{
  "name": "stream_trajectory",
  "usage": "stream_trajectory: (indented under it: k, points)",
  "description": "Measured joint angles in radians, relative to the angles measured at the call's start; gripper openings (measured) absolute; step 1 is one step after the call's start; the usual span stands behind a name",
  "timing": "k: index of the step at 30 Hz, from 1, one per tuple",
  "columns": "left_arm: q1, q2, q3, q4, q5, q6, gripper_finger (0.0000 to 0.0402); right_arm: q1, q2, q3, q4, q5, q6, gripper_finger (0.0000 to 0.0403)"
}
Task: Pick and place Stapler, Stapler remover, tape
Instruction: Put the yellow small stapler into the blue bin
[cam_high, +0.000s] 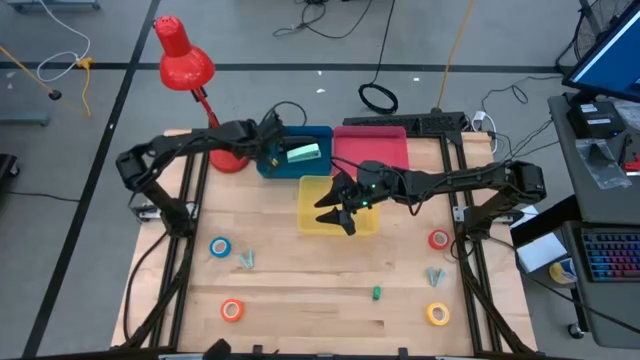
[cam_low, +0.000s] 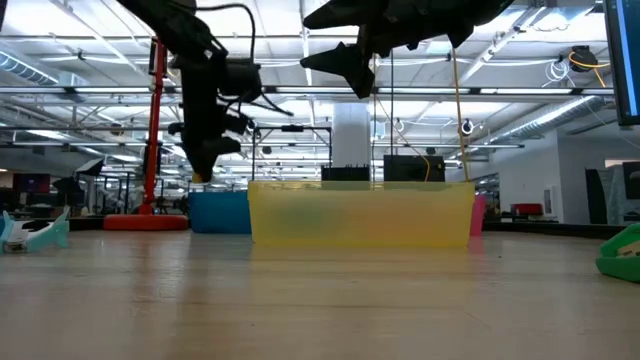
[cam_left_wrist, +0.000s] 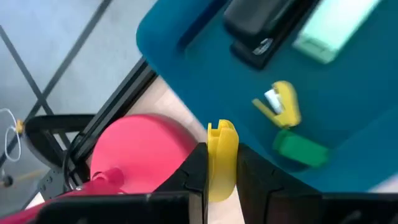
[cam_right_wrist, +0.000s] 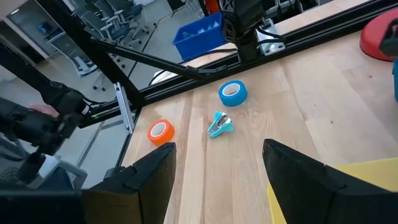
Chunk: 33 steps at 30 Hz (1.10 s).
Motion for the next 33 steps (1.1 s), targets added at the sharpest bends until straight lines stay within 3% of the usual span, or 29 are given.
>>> stream_trajectory:
  k: [14,25,33]
  points:
    - [0.028,0.143,0.0,0.231,0.092,0.045,0.0048,0.0,0.0,0.0,0.003,0.032,0.002,0.0235]
    - [0.064,0.263,0.004,0.288,0.137,0.062,0.005,0.0,0.0,0.0,0.003,0.031,0.008,0.0235]
    - [0.064,0.261,0.002,0.325,0.14,0.077,0.0127,0.0,0.0,0.0,0.003,0.031,0.008,0.0235]
